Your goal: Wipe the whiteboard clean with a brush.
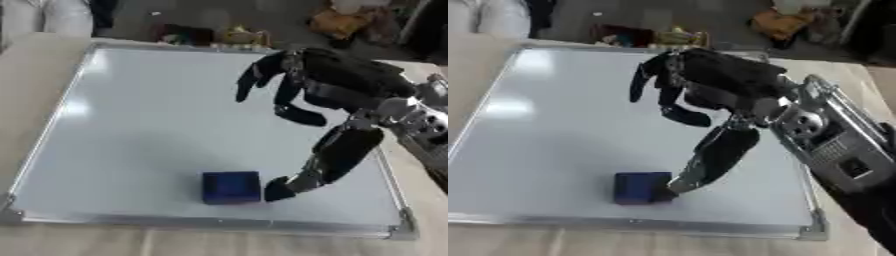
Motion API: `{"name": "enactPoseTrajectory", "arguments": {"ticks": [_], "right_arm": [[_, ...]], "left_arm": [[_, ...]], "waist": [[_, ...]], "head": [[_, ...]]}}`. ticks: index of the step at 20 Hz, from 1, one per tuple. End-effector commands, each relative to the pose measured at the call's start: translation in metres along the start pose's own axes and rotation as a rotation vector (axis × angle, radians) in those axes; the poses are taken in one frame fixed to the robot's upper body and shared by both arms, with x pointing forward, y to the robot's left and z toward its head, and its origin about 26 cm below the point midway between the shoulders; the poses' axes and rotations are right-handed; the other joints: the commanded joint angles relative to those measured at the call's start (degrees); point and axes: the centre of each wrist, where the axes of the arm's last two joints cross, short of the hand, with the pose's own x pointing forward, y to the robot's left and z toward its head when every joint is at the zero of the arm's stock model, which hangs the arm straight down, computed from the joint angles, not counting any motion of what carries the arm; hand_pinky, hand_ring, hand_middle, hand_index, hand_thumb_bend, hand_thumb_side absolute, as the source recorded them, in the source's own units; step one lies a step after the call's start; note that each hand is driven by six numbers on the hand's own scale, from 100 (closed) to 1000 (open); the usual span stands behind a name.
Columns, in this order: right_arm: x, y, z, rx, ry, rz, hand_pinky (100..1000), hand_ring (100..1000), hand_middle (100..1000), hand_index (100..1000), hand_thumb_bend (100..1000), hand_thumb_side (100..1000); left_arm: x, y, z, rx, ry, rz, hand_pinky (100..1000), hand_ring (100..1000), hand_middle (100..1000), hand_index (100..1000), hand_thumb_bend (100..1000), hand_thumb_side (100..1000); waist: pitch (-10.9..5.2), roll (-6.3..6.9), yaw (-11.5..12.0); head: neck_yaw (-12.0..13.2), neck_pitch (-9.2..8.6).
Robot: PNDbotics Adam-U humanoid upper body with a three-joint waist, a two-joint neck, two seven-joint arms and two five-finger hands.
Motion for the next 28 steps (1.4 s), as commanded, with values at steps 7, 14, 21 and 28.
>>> {"name": "enactPoseTrajectory", "arguments": {"ticks": [7, 14, 21, 28], "right_arm": [[0.011, 0.015, -0.009, -0.021, 0.054, 0.073, 692, 794, 596, 100, 689, 483], [0.018, 0.026, -0.015, -0.039, 0.074, 0.116, 683, 784, 576, 100, 683, 479], [0.02, 0.03, -0.018, -0.024, 0.081, 0.092, 679, 779, 566, 100, 676, 464], [0.02, 0.035, -0.019, -0.011, 0.102, 0.087, 669, 769, 539, 100, 667, 441]], "left_arm": [[0.008, 0.001, -0.004, -0.011, -0.017, -0.014, 477, 375, 459, 490, 303, 864], [0.007, 0.0, -0.004, -0.013, -0.016, -0.012, 477, 373, 459, 490, 300, 865], [0.007, 0.0, -0.003, -0.012, -0.016, -0.012, 476, 370, 458, 489, 294, 867], [0.007, 0.0, -0.004, -0.014, -0.019, -0.014, 476, 367, 457, 488, 288, 869]], "waist": [[-0.85, -0.17, 0.1], [-0.5, -0.01, 0.3], [0.34, 0.2, 0.9], [1.49, 0.16, 1.4]], "head": [[-0.4, 1.47], [-0.4, 4.1], [-0.4, 4.76], [-0.1, 3.25]]}}
